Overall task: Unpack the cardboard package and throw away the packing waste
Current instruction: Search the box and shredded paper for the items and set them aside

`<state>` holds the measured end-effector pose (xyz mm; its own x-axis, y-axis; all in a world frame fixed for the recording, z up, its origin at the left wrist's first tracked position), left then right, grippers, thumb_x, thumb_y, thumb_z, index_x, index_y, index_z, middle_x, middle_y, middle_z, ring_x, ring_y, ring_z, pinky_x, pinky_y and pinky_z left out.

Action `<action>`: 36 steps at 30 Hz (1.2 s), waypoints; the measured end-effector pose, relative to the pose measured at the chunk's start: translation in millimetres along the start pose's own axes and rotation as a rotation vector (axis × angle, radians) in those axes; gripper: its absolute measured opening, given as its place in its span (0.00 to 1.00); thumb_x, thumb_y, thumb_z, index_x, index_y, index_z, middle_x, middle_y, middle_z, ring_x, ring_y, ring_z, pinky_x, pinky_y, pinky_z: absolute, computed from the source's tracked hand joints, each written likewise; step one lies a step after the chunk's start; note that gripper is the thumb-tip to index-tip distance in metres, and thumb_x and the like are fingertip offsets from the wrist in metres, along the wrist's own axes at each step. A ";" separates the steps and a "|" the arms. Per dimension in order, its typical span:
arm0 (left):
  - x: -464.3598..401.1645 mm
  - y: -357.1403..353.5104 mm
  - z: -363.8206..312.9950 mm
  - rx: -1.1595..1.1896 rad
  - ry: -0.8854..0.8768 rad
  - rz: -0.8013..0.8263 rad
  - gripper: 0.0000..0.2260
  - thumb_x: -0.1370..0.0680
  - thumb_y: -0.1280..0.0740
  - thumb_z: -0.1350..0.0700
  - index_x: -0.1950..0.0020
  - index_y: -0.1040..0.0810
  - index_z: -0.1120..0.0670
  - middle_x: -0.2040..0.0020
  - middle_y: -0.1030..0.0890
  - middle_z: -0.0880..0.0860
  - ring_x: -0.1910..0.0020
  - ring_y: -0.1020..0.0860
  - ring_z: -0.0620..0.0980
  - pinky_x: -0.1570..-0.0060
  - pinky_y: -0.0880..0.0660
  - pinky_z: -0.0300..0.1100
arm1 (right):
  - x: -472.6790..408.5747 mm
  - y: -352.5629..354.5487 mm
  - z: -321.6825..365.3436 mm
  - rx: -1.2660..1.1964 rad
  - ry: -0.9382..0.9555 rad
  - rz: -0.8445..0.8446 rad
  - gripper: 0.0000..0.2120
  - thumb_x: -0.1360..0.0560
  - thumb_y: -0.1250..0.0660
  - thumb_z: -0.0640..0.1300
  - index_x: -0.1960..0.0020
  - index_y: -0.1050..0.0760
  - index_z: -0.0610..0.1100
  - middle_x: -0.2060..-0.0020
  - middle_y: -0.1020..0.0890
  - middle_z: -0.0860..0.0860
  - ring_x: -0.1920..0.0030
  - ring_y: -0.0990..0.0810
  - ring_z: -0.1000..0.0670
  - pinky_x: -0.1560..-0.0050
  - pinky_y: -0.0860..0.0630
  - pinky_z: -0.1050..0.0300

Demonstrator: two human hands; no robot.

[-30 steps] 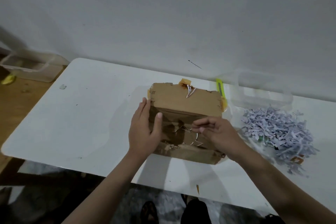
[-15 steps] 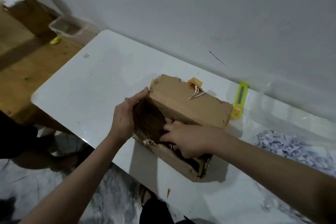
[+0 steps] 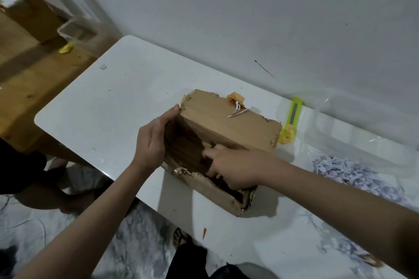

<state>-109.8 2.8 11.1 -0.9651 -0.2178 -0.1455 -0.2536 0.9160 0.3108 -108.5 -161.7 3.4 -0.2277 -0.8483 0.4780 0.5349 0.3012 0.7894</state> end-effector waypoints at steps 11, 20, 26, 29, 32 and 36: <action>5.9 1.7 3.7 -0.019 0.004 0.073 0.28 0.21 0.52 0.42 0.29 0.31 0.57 0.31 0.28 0.51 0.30 0.32 0.43 0.31 0.35 0.50 | 55.1 5.9 -17.7 -0.508 -0.691 -0.490 0.15 0.30 0.35 0.35 0.46 0.20 0.47 0.50 0.18 0.50 0.50 0.20 0.50 0.50 0.23 0.51; 9.6 2.7 6.7 -0.031 0.010 0.205 0.30 0.23 0.53 0.38 0.26 0.37 0.53 0.27 0.34 0.48 0.28 0.39 0.40 0.30 0.42 0.33 | 19.5 -3.7 -10.1 -0.371 -1.063 -0.389 0.10 0.28 0.34 0.35 0.63 0.34 0.44 0.58 0.21 0.45 0.50 0.21 0.43 0.61 0.34 0.58; 8.9 3.1 8.0 0.004 0.056 0.267 0.31 0.25 0.52 0.38 0.25 0.39 0.50 0.27 0.39 0.40 0.28 0.43 0.35 0.35 0.48 0.22 | 28.4 -13.0 -9.4 -0.618 -1.084 -0.422 0.09 0.31 0.34 0.34 0.56 0.19 0.46 0.56 0.18 0.48 0.55 0.20 0.49 0.59 0.23 0.57; 9.1 2.6 9.5 -0.001 0.076 0.284 0.31 0.25 0.52 0.38 0.25 0.40 0.49 0.29 0.41 0.38 0.29 0.45 0.35 0.38 0.50 0.18 | 46.5 -2.8 -4.5 -0.934 -1.011 -0.625 0.14 0.30 0.34 0.31 0.52 0.18 0.46 0.58 0.16 0.48 0.58 0.17 0.52 0.55 0.22 0.59; 9.2 2.6 8.9 -0.011 0.053 0.291 0.32 0.25 0.53 0.37 0.25 0.41 0.51 0.29 0.41 0.40 0.28 0.45 0.37 0.36 0.50 0.22 | 56.1 9.5 -3.8 -0.993 -0.979 -0.688 0.14 0.31 0.27 0.34 0.47 0.18 0.44 0.57 0.16 0.48 0.57 0.18 0.54 0.48 0.23 0.59; 10.8 2.9 7.3 -0.043 0.023 0.313 0.33 0.25 0.54 0.37 0.24 0.42 0.53 0.28 0.41 0.42 0.30 0.45 0.36 0.36 0.52 0.20 | 47.0 11.4 -1.5 -0.709 -1.122 -0.459 0.08 0.28 0.31 0.42 0.50 0.21 0.41 0.55 0.18 0.46 0.53 0.20 0.47 0.51 0.24 0.57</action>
<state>-120.5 5.5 3.5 -0.9978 0.0651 -0.0157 0.0544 0.9248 0.3765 -111.8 -198.8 34.3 -0.8318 0.0860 0.5483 0.4513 -0.4704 0.7583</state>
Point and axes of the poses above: each hand's wrist, its own x-axis away from the middle knuckle, its own y-axis out of the back of the hand, z = x × y, the point moved 6 cm from there along -x, towards the middle knuckle
